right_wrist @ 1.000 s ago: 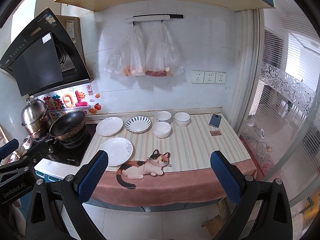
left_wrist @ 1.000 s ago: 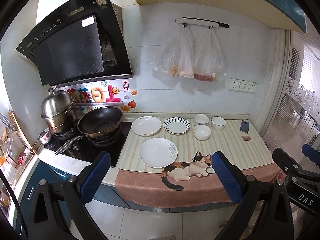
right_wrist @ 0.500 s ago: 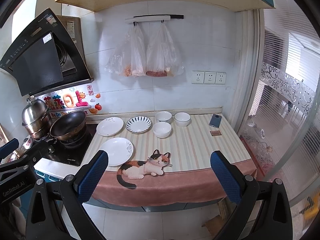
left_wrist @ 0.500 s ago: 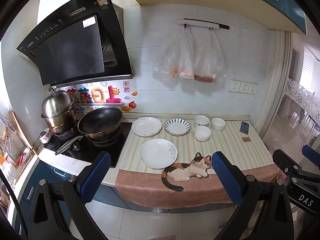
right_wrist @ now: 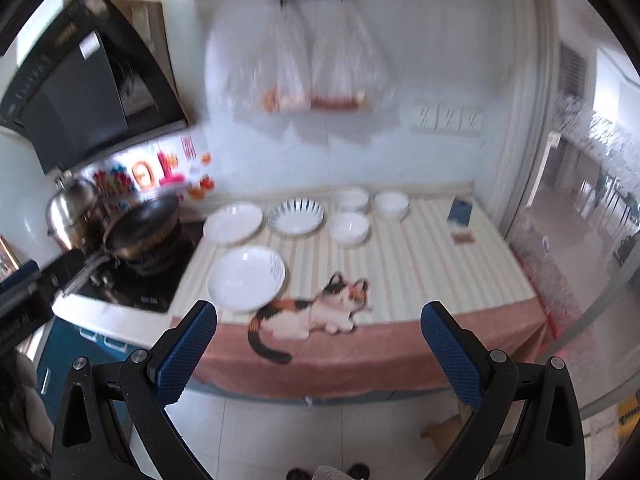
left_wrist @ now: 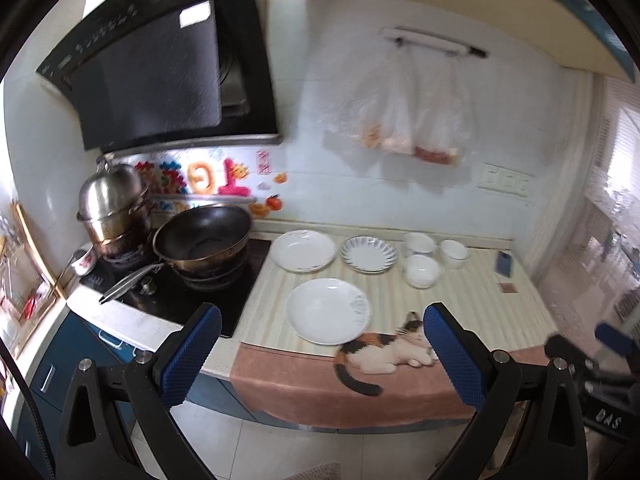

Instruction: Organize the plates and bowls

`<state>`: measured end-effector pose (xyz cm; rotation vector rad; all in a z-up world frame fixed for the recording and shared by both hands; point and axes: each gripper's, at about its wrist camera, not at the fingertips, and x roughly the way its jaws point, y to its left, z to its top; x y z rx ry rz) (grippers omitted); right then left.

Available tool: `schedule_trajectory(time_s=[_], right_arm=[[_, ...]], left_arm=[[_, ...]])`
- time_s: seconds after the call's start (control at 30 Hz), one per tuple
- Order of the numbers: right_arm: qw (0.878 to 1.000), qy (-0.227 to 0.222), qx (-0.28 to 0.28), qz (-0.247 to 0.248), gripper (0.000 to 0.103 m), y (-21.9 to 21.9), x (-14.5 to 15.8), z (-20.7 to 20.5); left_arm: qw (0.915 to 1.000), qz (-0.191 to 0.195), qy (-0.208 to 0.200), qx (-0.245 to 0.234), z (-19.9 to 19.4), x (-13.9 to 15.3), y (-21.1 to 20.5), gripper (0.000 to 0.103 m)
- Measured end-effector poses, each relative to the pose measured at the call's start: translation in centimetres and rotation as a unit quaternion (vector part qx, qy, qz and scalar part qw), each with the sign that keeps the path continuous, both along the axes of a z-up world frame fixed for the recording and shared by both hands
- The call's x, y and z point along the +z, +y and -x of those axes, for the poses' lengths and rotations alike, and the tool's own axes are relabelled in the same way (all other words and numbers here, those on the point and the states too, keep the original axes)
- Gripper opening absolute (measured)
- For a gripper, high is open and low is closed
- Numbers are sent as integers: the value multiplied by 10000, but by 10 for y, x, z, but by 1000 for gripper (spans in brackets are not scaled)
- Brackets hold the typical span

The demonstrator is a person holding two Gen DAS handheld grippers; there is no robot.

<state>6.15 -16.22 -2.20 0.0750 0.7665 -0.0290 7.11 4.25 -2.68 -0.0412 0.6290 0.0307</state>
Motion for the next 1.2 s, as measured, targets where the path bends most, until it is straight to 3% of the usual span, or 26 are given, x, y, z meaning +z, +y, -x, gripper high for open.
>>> schedule_trajectory(time_s=[0.23,0.53,0.67,0.97,1.1,1.2], right_arm=[[9967,797,157,-5,103,14,-91,-93],[9876,1498,464,-114,103,9,-209,-244],[9812,1801,695,-76,103,17,-251,-304],[9660,2341,1084,-166,101,34,-317,-376],[9575,2579,1225,-398,99,40,-336,-392],[9468,2799,1352,-831,89,43,-350,-404]], left_arm=[[9968,-203,674,377,-91,-75,27,103],[9834,-524,1598,674,-216,-184,40,103],[9745,-545,2049,738,-266,-230,40,103],[9517,-309,2927,878,-329,-307,49,102],[9416,-88,3258,845,-340,-330,53,84],[9360,0,3435,768,-346,-342,54,73]])
